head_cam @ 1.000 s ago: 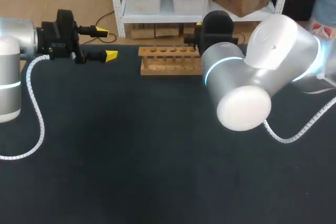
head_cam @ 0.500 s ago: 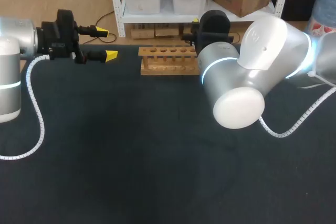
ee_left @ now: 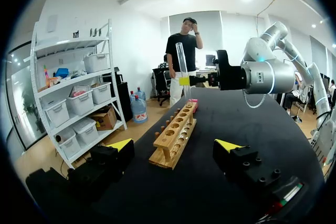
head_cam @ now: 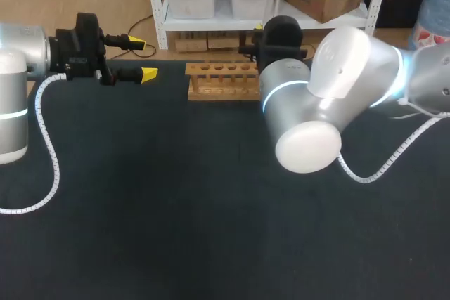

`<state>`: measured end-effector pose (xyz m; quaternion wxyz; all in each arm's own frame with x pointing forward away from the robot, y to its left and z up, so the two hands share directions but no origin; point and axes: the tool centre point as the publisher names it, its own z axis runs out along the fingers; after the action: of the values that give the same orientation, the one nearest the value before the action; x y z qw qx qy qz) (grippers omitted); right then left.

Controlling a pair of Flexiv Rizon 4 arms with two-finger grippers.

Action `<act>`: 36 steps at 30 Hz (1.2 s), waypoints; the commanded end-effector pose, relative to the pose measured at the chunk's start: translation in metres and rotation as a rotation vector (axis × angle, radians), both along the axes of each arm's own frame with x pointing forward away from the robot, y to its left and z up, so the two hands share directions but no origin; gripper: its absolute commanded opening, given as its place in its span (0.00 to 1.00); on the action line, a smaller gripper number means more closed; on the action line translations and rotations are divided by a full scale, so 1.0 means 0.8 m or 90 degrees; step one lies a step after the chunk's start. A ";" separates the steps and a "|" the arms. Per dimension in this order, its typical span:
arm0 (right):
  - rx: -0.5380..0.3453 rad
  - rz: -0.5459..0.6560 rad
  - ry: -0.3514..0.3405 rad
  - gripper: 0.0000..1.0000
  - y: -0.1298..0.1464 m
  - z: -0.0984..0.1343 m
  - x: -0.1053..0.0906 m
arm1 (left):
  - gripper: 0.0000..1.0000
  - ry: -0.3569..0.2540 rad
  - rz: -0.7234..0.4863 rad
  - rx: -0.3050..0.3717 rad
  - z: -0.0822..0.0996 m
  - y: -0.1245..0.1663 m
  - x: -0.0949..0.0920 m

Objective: Grasp the test tube, adjust it, and insert it.

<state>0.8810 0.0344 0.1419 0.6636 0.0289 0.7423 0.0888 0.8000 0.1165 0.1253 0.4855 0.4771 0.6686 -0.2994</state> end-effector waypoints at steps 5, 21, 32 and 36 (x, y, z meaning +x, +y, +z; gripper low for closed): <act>0.002 0.018 -0.005 0.00 -0.003 -0.009 0.007 | 1.00 -0.005 0.001 -0.003 -0.002 0.001 -0.001; -0.004 0.022 -0.003 0.00 -0.003 -0.019 0.014 | 1.00 -0.005 0.001 -0.003 -0.002 0.001 -0.001; -0.006 0.027 0.005 0.00 0.000 -0.029 0.017 | 1.00 -0.005 0.001 -0.003 -0.002 0.001 -0.001; -0.005 0.029 0.011 0.00 0.000 -0.034 0.017 | 1.00 -0.005 0.001 -0.003 -0.002 0.001 -0.001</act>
<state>0.8921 0.0370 0.1172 0.6543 0.0216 0.7510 0.0858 0.8000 0.1165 0.1253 0.4855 0.4771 0.6686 -0.2994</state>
